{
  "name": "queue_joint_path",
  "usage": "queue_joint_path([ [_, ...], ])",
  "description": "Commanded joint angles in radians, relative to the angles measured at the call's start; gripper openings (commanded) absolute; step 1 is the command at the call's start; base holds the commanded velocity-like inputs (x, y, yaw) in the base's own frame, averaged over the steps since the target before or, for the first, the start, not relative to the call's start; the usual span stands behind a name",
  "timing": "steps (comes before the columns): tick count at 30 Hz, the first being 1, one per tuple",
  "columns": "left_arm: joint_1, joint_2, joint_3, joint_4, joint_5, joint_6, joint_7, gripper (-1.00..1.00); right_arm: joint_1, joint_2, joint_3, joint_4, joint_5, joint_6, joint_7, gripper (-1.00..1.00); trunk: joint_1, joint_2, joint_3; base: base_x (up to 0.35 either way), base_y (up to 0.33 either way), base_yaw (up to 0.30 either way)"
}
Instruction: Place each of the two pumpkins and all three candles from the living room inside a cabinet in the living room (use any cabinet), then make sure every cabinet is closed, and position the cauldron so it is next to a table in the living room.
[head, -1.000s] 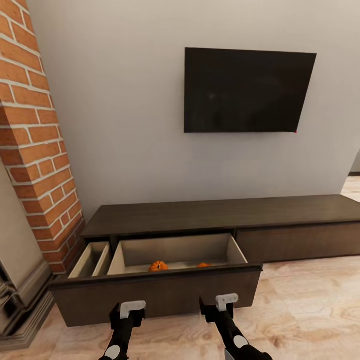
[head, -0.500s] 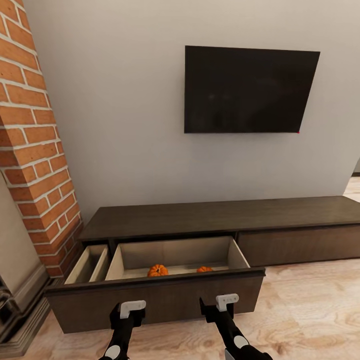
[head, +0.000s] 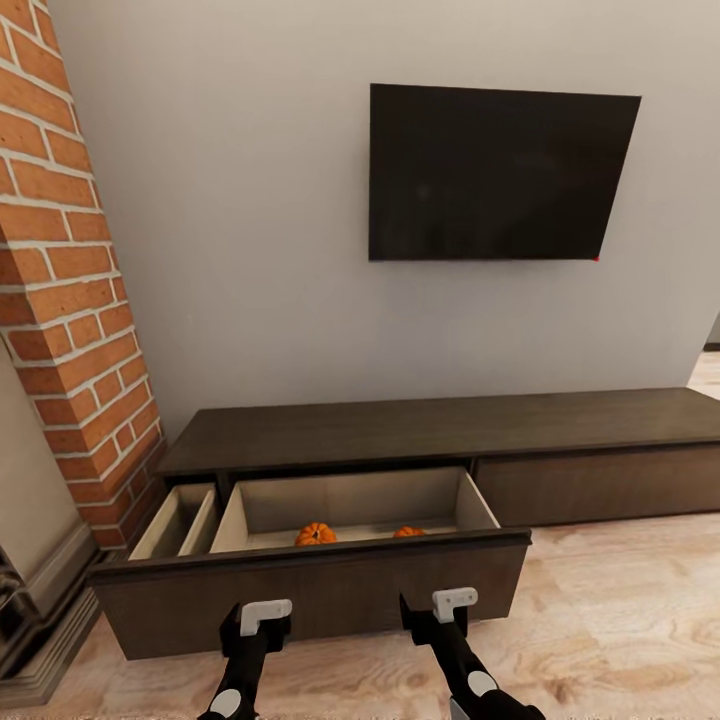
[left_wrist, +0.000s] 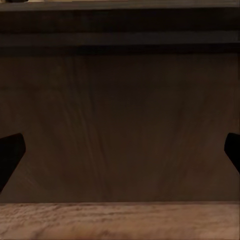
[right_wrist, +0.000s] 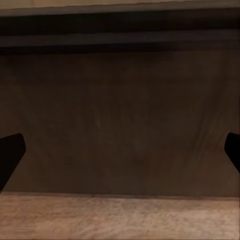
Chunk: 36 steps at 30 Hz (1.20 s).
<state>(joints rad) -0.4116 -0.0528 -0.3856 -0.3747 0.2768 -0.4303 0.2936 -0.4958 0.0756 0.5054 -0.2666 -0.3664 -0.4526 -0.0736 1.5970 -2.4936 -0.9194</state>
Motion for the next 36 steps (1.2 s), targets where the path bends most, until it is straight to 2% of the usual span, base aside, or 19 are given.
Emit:
queue_joint_path([
  [1, -0.001, 0.001, -0.009, 0.001, 0.007, -0.004, 0.007, 1.00, -0.001, 0.000, 0.008, 0.000, -0.003, -0.003, -0.008, 1.00, 0.003, -0.006, -0.004, 0.000, 0.000, 0.000],
  [15, -0.001, 0.001, -0.009, 0.001, 0.007, -0.004, 0.007, 1.00, -0.001, 0.000, 0.009, 0.001, -0.003, -0.003, -0.008, 1.00, 0.009, -0.010, -0.058, 0.000, 0.000, 0.000],
  [24, -0.001, -0.001, -0.009, 0.002, 0.007, -0.002, 0.007, 1.00, -0.001, 0.001, 0.009, 0.001, -0.003, -0.003, -0.008, 1.00, 0.009, -0.010, -0.058, 0.001, 0.000, 0.000],
  [29, -0.001, -0.001, -0.010, 0.003, 0.006, -0.002, 0.006, 1.00, -0.001, 0.001, 0.009, 0.001, -0.003, -0.003, -0.008, 1.00, 0.009, -0.010, -0.058, 0.156, 0.021, 0.000],
  [36, -0.001, -0.001, -0.027, 0.003, 0.005, -0.002, 0.007, 1.00, -0.001, 0.001, 0.009, 0.001, -0.003, -0.003, -0.008, 1.00, 0.009, -0.010, -0.058, 0.114, 0.007, 0.000],
])
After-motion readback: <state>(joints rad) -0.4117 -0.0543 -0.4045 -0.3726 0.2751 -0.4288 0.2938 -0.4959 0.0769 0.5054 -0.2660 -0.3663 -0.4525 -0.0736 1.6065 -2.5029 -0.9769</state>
